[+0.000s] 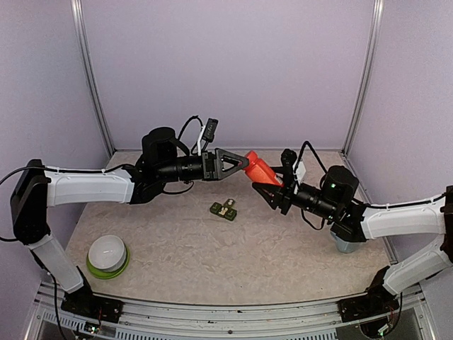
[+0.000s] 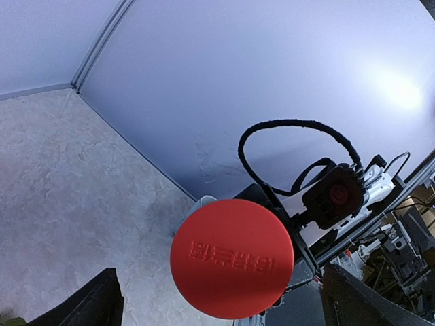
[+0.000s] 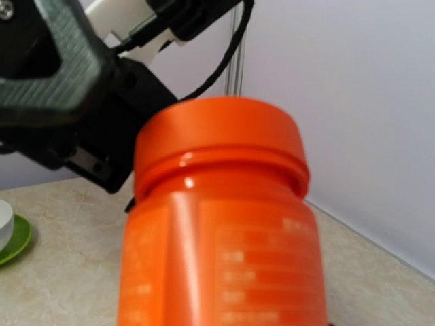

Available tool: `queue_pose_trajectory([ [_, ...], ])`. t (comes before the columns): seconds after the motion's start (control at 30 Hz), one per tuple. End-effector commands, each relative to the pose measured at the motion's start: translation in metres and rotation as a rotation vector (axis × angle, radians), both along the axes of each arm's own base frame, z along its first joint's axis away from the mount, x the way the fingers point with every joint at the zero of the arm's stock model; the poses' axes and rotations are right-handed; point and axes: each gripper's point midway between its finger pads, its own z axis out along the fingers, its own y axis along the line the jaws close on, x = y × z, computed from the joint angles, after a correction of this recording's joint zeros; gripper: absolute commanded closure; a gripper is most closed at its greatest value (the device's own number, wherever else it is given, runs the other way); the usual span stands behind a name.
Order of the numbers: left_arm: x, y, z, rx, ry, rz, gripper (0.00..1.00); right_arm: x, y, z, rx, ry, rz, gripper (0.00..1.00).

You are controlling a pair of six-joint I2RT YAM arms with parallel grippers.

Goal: Sort the pills into containers
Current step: Close the lid of the pill bottle, then screw the lid of the pill bottle onto the pill bottle.

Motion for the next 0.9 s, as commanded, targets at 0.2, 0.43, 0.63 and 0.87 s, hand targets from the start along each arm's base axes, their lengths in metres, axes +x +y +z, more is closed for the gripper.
queue_pose_trajectory([
  [0.2, -0.007, -0.001, 0.017, -0.027, -0.047, -0.017, 0.01, 0.014, 0.012, 0.005, 0.001, 0.013, 0.000, 1.00],
  [0.43, -0.006, 0.000, 0.021, -0.021, -0.066, -0.006, 0.01, 0.016, 0.020, -0.009, -0.031, 0.046, 0.025, 1.00],
  [0.63, -0.007, -0.001, 0.023, -0.022, -0.072, -0.012, 0.01, 0.011, 0.030, -0.019, -0.050, 0.064, 0.080, 1.00],
  [0.87, -0.009, -0.005, 0.023, -0.028, -0.069, -0.028, 0.01, 0.006, 0.038, -0.026, -0.060, 0.078, 0.124, 1.00],
])
